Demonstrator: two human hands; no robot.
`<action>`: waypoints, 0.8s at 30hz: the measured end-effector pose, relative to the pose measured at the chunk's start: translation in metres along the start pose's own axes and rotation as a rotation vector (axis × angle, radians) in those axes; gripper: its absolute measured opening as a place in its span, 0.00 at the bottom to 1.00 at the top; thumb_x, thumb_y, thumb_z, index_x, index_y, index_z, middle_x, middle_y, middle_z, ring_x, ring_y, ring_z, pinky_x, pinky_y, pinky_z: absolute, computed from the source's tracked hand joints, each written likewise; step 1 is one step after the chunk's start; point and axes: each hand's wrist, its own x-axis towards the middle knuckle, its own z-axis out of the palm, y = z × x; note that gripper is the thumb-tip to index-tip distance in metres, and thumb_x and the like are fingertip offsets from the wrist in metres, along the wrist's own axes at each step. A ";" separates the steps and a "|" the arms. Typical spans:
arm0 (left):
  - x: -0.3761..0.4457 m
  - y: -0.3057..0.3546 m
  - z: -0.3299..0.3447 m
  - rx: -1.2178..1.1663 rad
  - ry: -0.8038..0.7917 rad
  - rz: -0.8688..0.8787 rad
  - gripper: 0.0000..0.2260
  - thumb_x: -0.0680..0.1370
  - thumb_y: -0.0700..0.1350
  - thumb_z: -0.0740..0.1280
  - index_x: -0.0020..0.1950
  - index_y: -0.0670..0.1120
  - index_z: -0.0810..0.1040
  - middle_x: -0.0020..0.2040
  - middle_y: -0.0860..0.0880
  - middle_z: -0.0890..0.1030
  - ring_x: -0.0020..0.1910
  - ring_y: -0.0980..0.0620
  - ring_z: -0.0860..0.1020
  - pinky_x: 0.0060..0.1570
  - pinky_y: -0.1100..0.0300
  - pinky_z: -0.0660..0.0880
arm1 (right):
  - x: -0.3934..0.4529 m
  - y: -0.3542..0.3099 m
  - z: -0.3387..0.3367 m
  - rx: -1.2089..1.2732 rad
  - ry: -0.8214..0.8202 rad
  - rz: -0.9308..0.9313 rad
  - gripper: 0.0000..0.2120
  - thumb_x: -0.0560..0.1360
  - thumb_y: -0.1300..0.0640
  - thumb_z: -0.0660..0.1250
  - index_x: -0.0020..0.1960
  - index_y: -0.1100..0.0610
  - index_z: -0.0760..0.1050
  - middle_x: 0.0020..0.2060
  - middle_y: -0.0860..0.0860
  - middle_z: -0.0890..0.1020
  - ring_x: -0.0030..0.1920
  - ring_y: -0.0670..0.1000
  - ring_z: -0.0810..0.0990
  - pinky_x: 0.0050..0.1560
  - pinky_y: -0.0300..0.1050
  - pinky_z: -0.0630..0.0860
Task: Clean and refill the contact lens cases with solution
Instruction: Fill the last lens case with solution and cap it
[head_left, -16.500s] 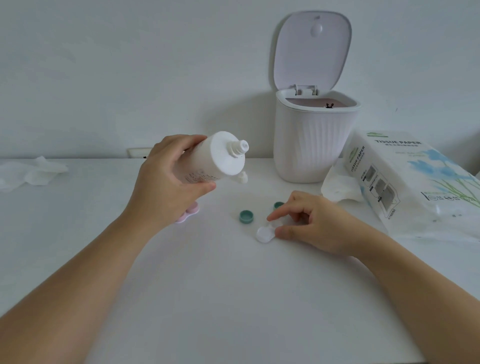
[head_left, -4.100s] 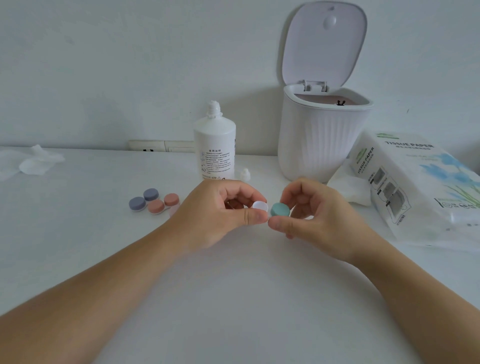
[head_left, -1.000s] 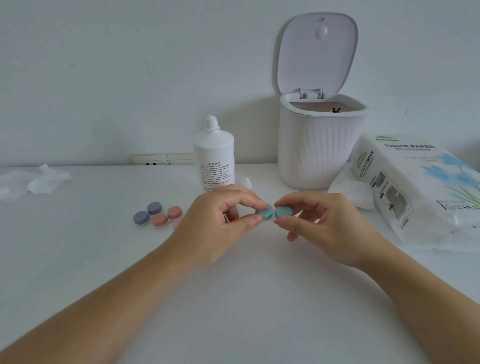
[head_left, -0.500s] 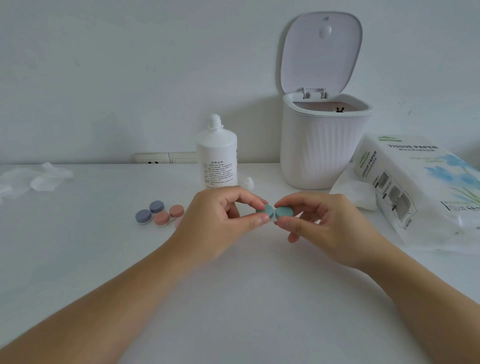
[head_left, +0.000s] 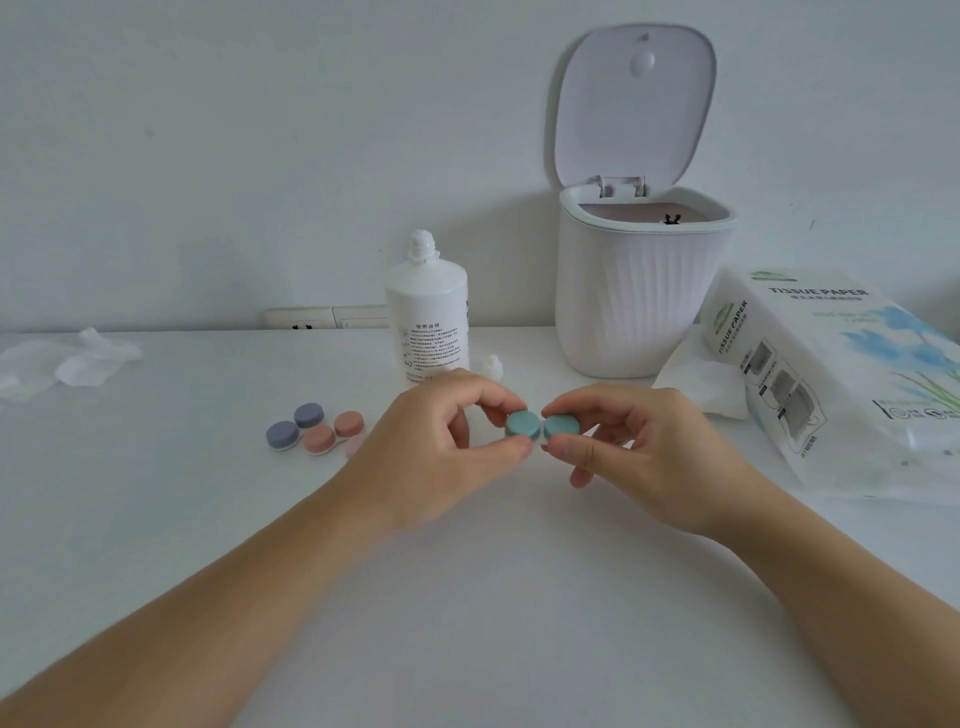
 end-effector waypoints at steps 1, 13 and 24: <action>0.000 -0.001 0.000 -0.009 -0.046 -0.004 0.13 0.72 0.54 0.74 0.56 0.61 0.82 0.42 0.67 0.77 0.30 0.60 0.69 0.32 0.70 0.66 | 0.000 0.000 0.000 -0.001 -0.001 -0.001 0.07 0.74 0.53 0.76 0.51 0.45 0.82 0.43 0.43 0.86 0.34 0.48 0.86 0.40 0.39 0.79; -0.001 -0.002 -0.003 -0.004 -0.115 0.019 0.17 0.70 0.57 0.70 0.58 0.63 0.81 0.47 0.61 0.79 0.31 0.58 0.70 0.35 0.66 0.69 | -0.002 0.000 -0.001 -0.010 -0.035 0.005 0.08 0.74 0.53 0.75 0.52 0.46 0.82 0.45 0.43 0.86 0.35 0.48 0.86 0.43 0.44 0.79; -0.003 0.001 -0.004 0.003 -0.103 0.046 0.11 0.73 0.52 0.71 0.55 0.61 0.82 0.44 0.63 0.81 0.32 0.56 0.72 0.34 0.72 0.67 | -0.001 0.001 -0.002 -0.003 -0.061 0.013 0.08 0.75 0.53 0.75 0.53 0.46 0.82 0.45 0.43 0.87 0.36 0.49 0.87 0.41 0.37 0.78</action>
